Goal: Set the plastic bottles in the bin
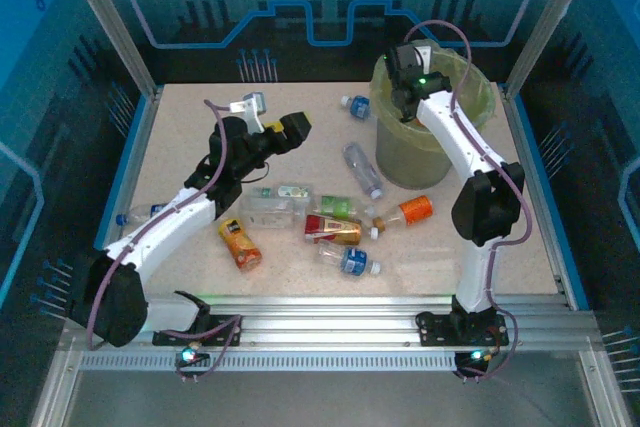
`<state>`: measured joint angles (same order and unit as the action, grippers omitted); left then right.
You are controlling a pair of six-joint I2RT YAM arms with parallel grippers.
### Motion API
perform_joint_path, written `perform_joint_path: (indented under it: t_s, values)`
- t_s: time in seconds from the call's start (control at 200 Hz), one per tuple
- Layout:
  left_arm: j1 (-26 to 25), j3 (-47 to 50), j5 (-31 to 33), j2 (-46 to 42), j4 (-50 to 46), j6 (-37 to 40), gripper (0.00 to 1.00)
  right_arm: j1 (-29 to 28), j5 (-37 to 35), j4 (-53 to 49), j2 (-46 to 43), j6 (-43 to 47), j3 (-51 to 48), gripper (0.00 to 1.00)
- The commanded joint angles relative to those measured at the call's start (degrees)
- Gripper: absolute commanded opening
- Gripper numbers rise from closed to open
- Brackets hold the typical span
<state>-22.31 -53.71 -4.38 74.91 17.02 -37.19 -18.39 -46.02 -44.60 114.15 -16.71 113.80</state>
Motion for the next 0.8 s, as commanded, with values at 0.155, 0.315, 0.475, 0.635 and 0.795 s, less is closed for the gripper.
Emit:
perform_joint_path:
  t_s: [0.155, 0.315, 0.475, 0.635, 0.795]
  values:
    - [1.19, 1.07, 0.25, -2.71, 0.71, 0.18, 0.99, 0.92, 3.27, -2.73, -4.21, -3.1, 0.15, 0.92]
    - [1.8, 1.69, 1.17, -3.5, 0.21, -0.93, 0.99, 0.64, 7.09, -4.28, -8.34, -3.6, 0.94, 1.0]
    - [2.36, 2.5, 1.39, -4.49, 0.21, -1.26, 0.99, -0.98, 10.77, -7.07, -12.37, -1.12, 3.0, 1.0]
    - [2.75, 2.66, 1.13, -5.21, -0.97, -1.31, 0.99, -6.55, 12.36, -7.66, -17.52, 4.32, 0.82, 1.0]
    - [2.96, 3.78, 2.18, -6.65, -1.74, -1.23, 0.99, -14.71, 12.2, -7.08, -24.47, 8.81, -7.29, 1.0]
